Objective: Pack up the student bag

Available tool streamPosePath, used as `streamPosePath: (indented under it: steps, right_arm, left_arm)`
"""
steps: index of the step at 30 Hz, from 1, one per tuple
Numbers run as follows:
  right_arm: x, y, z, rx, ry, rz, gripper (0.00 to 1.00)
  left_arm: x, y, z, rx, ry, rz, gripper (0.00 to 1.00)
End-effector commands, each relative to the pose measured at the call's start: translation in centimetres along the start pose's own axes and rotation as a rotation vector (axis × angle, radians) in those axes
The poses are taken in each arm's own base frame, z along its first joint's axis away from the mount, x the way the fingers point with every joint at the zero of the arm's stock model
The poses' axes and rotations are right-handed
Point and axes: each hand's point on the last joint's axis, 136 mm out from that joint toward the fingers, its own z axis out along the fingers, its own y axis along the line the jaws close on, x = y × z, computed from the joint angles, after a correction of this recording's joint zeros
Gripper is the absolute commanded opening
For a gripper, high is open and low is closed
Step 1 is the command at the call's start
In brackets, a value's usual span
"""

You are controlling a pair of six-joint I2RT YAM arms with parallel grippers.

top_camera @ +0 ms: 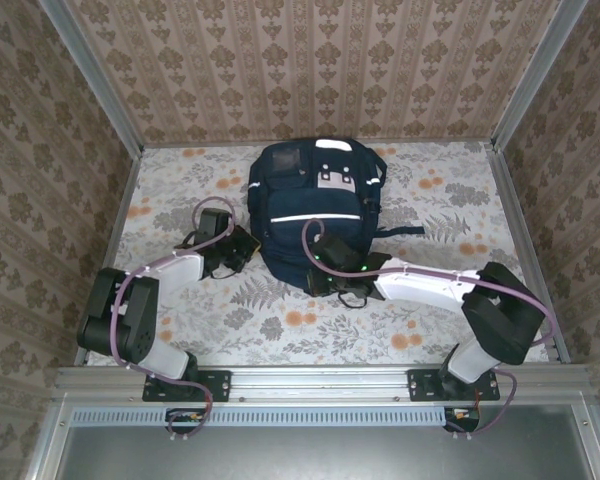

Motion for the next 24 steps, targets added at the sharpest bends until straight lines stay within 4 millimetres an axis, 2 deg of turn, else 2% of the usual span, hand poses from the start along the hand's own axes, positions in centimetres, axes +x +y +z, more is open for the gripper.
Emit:
streamPosePath:
  steps: [1, 3, 5, 6, 8, 11, 15, 17, 20, 24]
  right_arm:
    - [1.7, -3.9, -1.6, 0.103, 0.056, 0.003, 0.00]
    - [1.8, -3.9, -2.0, 0.083, 0.063, -0.006, 0.00]
    - [1.8, -2.9, -2.1, 0.030, 0.075, -0.026, 0.00]
    - [1.9, -2.3, -2.1, 0.002, 0.080, -0.031, 0.00]
    - [1.6, -0.9, -2.1, -0.056, 0.069, -0.035, 0.00]
    - [1.0, 0.8, -2.1, -0.106, 0.050, -0.044, 0.00]
    - [0.3, 2.3, -2.0, -0.148, 0.037, -0.026, 0.00]
    - [0.1, 3.1, -1.9, -0.177, 0.032, -0.017, 0.00]
    - [0.3, 3.8, -1.6, -0.186, 0.042, -0.026, 0.00]
    - [0.3, 4.5, -1.6, -0.200, 0.036, -0.026, 0.00]
  left_arm:
    - [-3.5, 1.0, -1.5, -0.060, -0.144, -0.001, 0.00]
    - [-3.7, 0.9, -1.7, -0.060, -0.147, 0.008, 0.00]
    - [-3.9, 0.7, -1.9, -0.061, -0.143, 0.020, 0.00]
    - [-3.8, 0.6, -2.0, -0.068, -0.135, 0.028, 0.07]
    - [-3.5, 0.4, -2.5, -0.091, -0.113, 0.050, 0.31]
    - [-2.6, 0.3, -3.7, -0.102, -0.087, 0.068, 0.45]
    - [-0.5, 0.5, -5.6, -0.088, -0.044, 0.072, 0.48]
    - [1.5, 0.5, -6.2, -0.082, -0.011, 0.073, 0.50]
    - [4.6, 0.3, -5.9, -0.045, 0.063, 0.050, 0.51]
    - [6.9, -0.1, -4.9, -0.013, 0.104, 0.031, 0.50]
